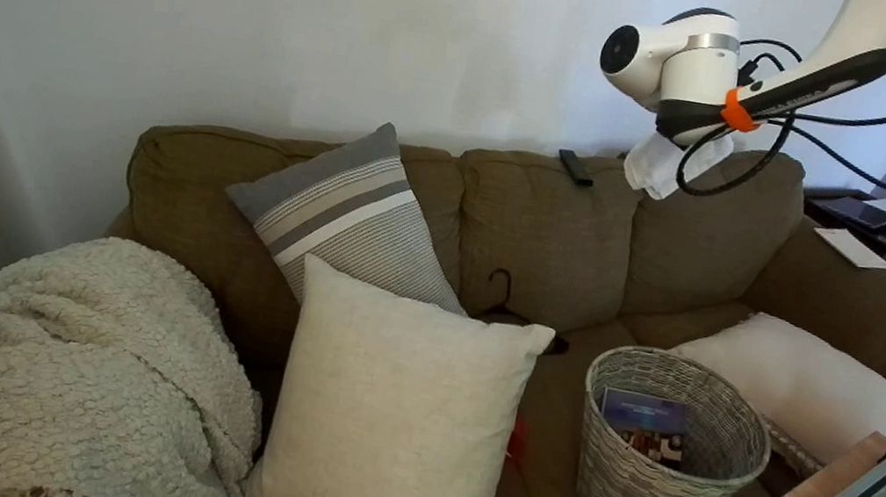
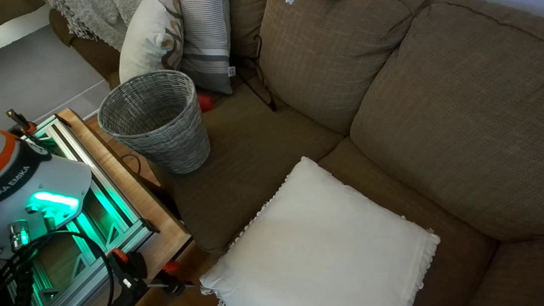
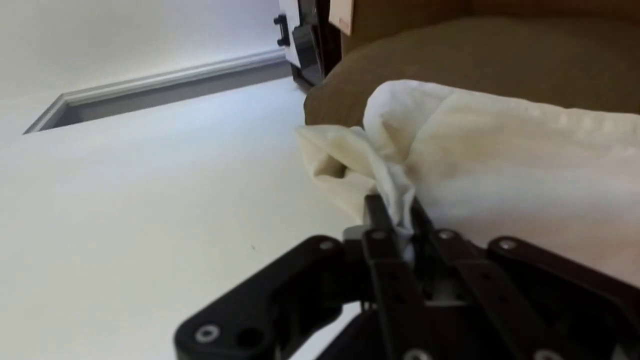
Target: Put the white towel on the seat of the sofa.
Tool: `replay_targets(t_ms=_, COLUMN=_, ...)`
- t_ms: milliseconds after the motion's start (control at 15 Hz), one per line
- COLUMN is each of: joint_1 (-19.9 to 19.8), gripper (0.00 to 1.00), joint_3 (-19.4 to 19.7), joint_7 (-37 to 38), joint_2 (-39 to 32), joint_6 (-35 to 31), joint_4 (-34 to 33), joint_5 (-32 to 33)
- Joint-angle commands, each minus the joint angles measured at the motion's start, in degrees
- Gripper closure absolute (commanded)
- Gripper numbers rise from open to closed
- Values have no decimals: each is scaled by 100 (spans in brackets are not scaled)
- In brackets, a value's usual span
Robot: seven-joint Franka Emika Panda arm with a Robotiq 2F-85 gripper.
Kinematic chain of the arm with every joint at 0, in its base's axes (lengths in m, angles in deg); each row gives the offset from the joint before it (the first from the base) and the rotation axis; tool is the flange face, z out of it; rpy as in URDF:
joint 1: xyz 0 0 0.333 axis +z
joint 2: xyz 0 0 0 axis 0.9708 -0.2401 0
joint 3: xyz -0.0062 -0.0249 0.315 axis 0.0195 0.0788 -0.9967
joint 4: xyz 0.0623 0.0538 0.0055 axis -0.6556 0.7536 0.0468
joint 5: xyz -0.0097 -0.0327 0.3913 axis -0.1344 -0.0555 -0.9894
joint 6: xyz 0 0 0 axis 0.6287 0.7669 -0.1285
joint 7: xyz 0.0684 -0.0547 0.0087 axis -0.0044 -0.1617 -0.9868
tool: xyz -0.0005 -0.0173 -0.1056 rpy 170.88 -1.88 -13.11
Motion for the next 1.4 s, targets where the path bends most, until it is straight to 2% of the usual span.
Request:
replay_targets(t_ms=0, joint_1=-392, gripper=97, joint_3=-330, joint_7=-420, joint_2=918, joint_6=4, joint_4=1449, joint_5=-603)
replay_targets(t_ms=267, joint_1=-710, gripper=97, joint_3=-333, joint_7=-695, joint_2=1332, joint_6=-330, joint_4=2752, joint_5=-1231)
replay_targets(t_ms=333, joint_1=-592, gripper=97, joint_3=-402, joint_7=-495, joint_2=917, joint_6=-16, joint_4=2021, joint_5=-989)
replay_targets(t_ms=400, joint_1=-633, gripper=88, joint_3=-401, joint_7=-460, joint_2=966, joint_6=-53, joint_4=2230, joint_5=-999)
replay_targets(t_ms=733, joint_1=-627, gripper=88, joint_3=-466, joint_7=-452, joint_2=932, joint_6=-54, joint_4=2035, joint_5=-991)
replay_targets(t_ms=800, joint_1=-627, gripper=97, joint_3=-466, joint_7=-452, joint_2=924, joint_6=-53, joint_4=2021, joint_5=-991)
replay_targets(t_ms=1133, joint_1=-669, gripper=97, joint_3=-498, joint_7=-926, joint_2=351, joint_6=-146, joint_4=2186, joint_5=-1005)
replay_targets(t_ms=1333, joint_1=-765, gripper=97, joint_3=-518, joint_7=-1381, joint_2=30, joint_6=-754, joint_4=2451, joint_5=-973)
